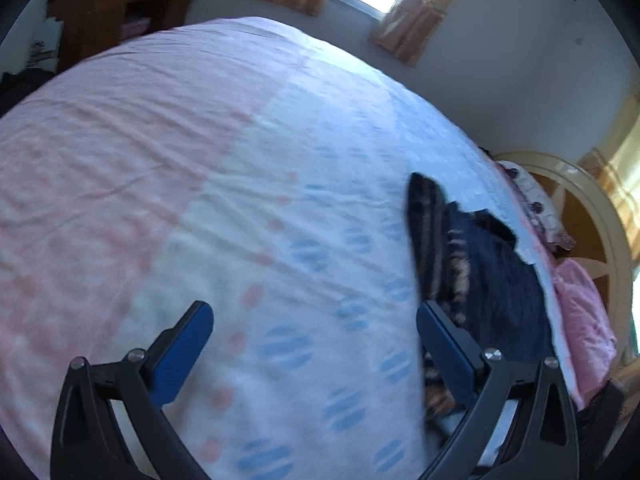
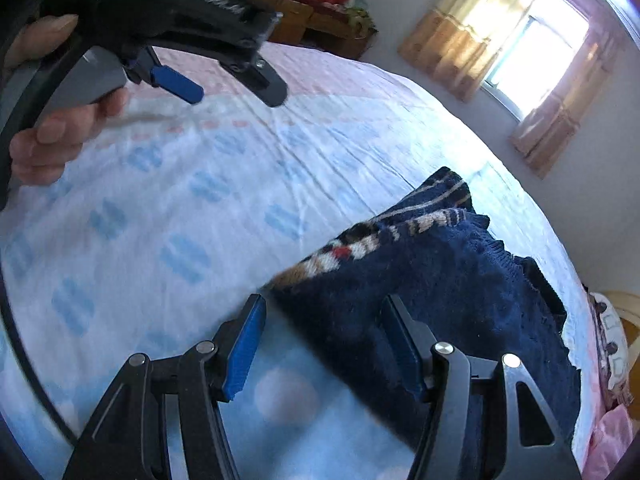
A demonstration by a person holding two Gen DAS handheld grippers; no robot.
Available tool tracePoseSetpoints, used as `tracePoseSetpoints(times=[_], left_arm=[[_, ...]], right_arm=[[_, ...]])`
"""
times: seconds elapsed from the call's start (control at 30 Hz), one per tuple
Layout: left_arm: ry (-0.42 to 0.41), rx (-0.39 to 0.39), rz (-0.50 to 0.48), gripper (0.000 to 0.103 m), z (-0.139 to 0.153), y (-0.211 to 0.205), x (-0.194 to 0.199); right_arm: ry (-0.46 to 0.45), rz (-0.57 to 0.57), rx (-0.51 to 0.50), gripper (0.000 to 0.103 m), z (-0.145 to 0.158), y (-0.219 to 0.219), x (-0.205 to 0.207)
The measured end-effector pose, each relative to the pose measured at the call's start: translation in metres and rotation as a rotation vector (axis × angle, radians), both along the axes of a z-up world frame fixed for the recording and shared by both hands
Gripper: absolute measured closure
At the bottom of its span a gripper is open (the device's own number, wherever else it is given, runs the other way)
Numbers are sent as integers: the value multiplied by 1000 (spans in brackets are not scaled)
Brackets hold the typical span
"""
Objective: Fold small clothes
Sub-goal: 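Grasp the striped side edge with both tools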
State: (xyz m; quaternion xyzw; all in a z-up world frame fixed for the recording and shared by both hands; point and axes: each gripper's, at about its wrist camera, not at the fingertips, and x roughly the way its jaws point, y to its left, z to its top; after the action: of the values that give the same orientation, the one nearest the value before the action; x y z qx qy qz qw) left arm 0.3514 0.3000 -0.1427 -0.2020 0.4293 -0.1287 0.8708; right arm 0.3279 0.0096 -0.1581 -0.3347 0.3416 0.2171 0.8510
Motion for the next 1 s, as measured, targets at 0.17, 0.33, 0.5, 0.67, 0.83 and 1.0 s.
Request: tracePoseSetpoints(times=[0.17,0.33,0.5,0.67,0.83,1.0], left_arm=[[13,-73,-142,0,3,-36,39],[26,-68,-228,0,-5,-83,75],[34,-65,-262,0,-11,-114,94],[62,-44,-308,0,-18,-129,106],[55,-37,-338,11,-19,-136,112],[56,-56,-385,83,-19,-145,110]], right_arm=[[27,-24,40,46,-4,-5,8],[12,-4,34,59,-8,-2,2],[-2,2,34,62,-10,-2,0],[-6,9,36,66,-12,-3,0],[-11,10,39,66,-13,-3,-3],[-17,19,30,85,-10,-2,-7]])
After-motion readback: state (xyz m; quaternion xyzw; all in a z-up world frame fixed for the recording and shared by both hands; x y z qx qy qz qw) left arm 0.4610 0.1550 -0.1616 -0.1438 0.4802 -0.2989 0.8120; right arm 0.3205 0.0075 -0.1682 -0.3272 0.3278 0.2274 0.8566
